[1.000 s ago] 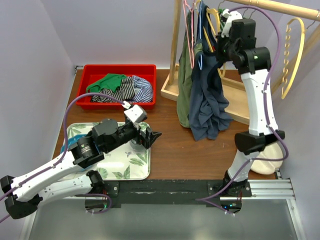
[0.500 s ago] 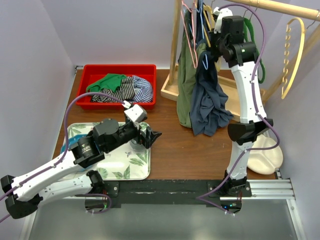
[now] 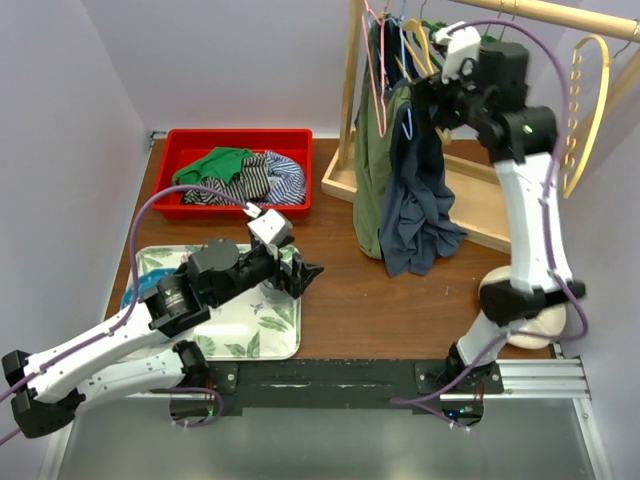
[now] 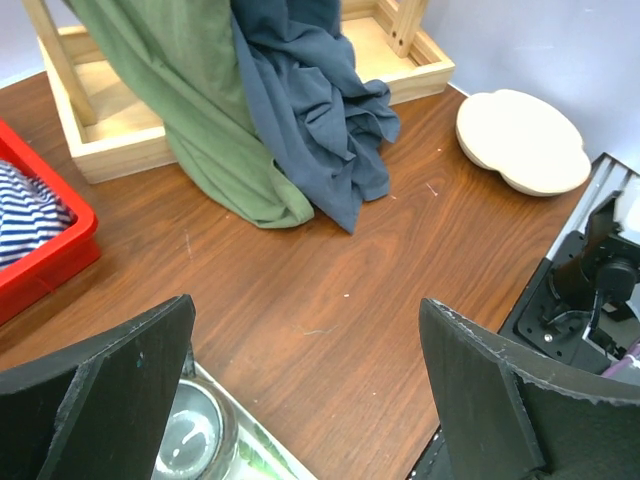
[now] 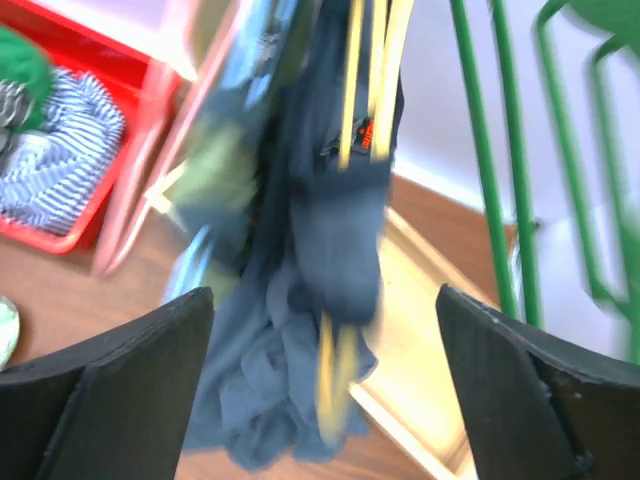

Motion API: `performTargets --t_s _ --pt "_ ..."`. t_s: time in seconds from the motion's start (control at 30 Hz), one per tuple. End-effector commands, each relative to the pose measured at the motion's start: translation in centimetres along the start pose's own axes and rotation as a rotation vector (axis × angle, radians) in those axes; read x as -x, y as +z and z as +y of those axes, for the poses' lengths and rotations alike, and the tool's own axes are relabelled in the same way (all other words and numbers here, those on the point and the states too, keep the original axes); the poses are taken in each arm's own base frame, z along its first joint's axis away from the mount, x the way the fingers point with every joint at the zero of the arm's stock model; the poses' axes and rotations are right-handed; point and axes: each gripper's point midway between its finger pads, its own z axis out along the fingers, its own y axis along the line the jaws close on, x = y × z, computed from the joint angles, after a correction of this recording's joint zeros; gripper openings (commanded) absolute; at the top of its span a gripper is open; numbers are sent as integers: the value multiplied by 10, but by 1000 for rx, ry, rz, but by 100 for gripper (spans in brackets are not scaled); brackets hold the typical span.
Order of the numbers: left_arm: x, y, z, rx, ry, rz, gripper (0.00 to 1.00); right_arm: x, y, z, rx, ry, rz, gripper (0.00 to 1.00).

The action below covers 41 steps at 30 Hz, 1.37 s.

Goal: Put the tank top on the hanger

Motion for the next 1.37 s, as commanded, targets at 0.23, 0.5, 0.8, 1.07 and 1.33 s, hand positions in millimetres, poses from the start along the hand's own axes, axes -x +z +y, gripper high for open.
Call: performTargets --t_s 0.23,0.5,0.8,1.07,1.33 --pt "57 -51 18 102 -90 -189 100 -36 -175 21 98 -57 -183 99" --pt "91 -85 40 222 -31 -233 100 -88 -233 -28 -310 226 -195 99" --pt "98 -100 48 256 7 -248 100 -108 -236 -15 -275 194 -158 99" --pt "93 -108 50 259 -7 -255 100 -106 -231 -6 -205 195 -156 99" --pt "85 -109 52 265 -10 -239 100 -104 -229 -5 -193 217 -158 99"
